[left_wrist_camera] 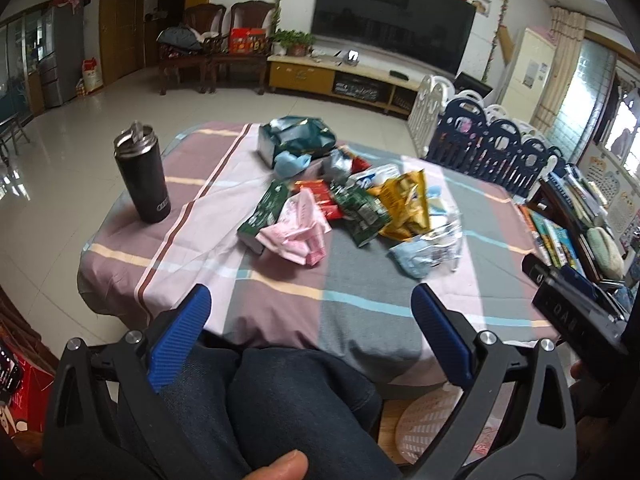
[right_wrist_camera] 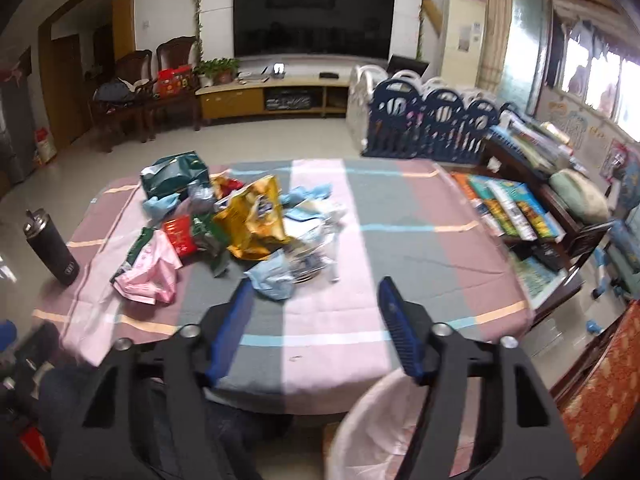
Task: Collect trash
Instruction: 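Grasp the clear plastic wrapper with the right tool while the left tool approaches the pink tissue packet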
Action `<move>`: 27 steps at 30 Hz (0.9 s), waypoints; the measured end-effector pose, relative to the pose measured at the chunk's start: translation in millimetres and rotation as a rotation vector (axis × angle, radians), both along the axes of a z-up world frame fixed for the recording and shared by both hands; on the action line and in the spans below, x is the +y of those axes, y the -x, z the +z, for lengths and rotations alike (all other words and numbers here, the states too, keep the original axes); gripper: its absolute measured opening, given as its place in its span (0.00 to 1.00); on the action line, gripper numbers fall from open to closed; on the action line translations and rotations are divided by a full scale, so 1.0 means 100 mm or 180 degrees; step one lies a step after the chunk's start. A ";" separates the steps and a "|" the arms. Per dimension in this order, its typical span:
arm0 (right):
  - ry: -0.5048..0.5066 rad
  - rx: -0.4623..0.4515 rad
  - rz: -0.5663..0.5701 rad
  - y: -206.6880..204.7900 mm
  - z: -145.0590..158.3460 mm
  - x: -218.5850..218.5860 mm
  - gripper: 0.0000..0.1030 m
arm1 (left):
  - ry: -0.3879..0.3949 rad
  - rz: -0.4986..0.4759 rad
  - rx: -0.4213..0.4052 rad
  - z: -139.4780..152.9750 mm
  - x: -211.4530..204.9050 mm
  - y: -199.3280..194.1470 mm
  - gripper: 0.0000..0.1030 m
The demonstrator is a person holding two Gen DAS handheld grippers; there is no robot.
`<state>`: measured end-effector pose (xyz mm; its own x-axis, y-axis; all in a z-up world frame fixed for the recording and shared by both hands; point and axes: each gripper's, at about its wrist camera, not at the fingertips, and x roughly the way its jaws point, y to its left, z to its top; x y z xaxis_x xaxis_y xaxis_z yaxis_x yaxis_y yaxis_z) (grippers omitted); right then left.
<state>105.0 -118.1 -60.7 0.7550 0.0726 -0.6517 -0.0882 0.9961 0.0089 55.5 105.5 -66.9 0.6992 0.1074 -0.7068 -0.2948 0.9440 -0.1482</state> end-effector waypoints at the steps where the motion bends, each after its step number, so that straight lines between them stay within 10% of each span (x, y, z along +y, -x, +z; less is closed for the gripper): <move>1: -0.0109 0.0076 0.0027 -0.06 -0.05 0.03 0.55 | -0.0017 0.0011 0.0033 -0.07 0.05 -0.05 0.97; 5: -0.0227 0.0305 0.0069 -0.48 -0.23 0.14 0.50 | -0.0033 0.0282 0.0106 -0.32 0.38 -0.16 0.91; 10: -0.0170 0.0599 -0.0057 -1.01 -0.67 0.27 0.50 | 0.0545 0.0621 0.0117 -0.54 0.90 -0.35 0.63; 21: -0.0065 0.1155 -0.0201 -1.81 -1.55 0.55 0.68 | 0.0821 0.0606 0.0004 -1.07 1.22 -1.30 0.83; 27: -0.0170 0.1047 -0.0049 -1.69 -1.50 0.41 0.34 | 0.1475 0.0625 0.0122 -1.29 1.36 -1.34 0.81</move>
<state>274.4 -76.6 -210.2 0.5062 0.1034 -0.8562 -0.0567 0.9946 0.0866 189.5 241.2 -195.5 0.6698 -0.0969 -0.7362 -0.4737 0.7077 -0.5241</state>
